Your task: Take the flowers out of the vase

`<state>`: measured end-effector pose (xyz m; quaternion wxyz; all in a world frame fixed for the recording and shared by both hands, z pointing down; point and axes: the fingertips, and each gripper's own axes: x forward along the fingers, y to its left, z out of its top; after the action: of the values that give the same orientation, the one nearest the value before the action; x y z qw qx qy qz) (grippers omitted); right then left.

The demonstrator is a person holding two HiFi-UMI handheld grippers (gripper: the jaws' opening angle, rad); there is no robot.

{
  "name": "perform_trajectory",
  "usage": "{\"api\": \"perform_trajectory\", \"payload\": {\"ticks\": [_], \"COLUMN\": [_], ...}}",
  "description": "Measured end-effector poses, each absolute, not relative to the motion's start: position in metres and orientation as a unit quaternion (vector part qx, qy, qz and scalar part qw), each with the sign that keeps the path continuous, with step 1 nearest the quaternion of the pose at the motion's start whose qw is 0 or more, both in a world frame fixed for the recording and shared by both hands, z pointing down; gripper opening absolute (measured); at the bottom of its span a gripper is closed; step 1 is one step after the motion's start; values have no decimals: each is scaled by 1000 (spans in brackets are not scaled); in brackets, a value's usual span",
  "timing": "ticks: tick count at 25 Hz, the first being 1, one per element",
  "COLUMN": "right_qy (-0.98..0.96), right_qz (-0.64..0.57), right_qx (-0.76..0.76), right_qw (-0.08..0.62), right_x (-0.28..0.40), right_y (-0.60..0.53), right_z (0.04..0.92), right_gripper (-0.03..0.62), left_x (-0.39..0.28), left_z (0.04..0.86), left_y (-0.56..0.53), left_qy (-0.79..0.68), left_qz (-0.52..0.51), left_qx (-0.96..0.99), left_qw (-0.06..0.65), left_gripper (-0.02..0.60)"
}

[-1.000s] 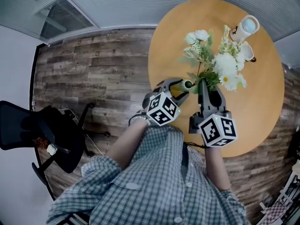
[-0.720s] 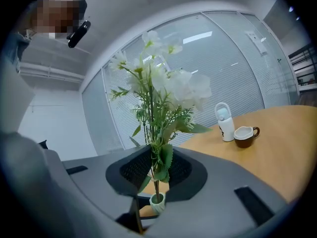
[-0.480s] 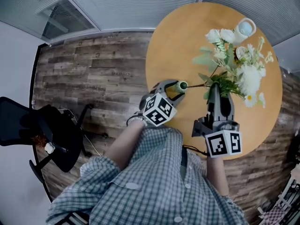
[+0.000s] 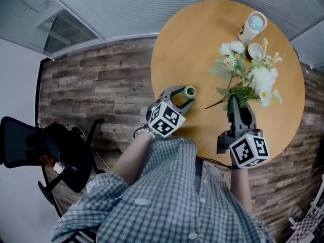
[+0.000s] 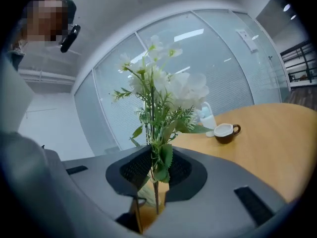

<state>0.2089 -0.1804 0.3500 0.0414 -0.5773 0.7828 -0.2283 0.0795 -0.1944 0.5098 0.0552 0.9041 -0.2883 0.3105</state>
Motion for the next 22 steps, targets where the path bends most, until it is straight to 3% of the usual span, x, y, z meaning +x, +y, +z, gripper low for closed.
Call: {"api": "perform_trajectory", "payload": {"ticks": [8,22], "right_qy": [787,767], "right_qz": [-338,-417], "right_qx": [-512,-467], "right_qw": [-68,-139], "right_x": [185,157], "right_y": [-179,-188], "right_z": [436,531], "right_gripper": [66,66], "left_x": [79,80], "left_z": [509,508], "left_y": [-194,-192], "left_qy": [-292,-296], "left_qz": [311,313], "left_qx": [902,900], "left_qw": [58,61], "left_gripper": [227,227]}}
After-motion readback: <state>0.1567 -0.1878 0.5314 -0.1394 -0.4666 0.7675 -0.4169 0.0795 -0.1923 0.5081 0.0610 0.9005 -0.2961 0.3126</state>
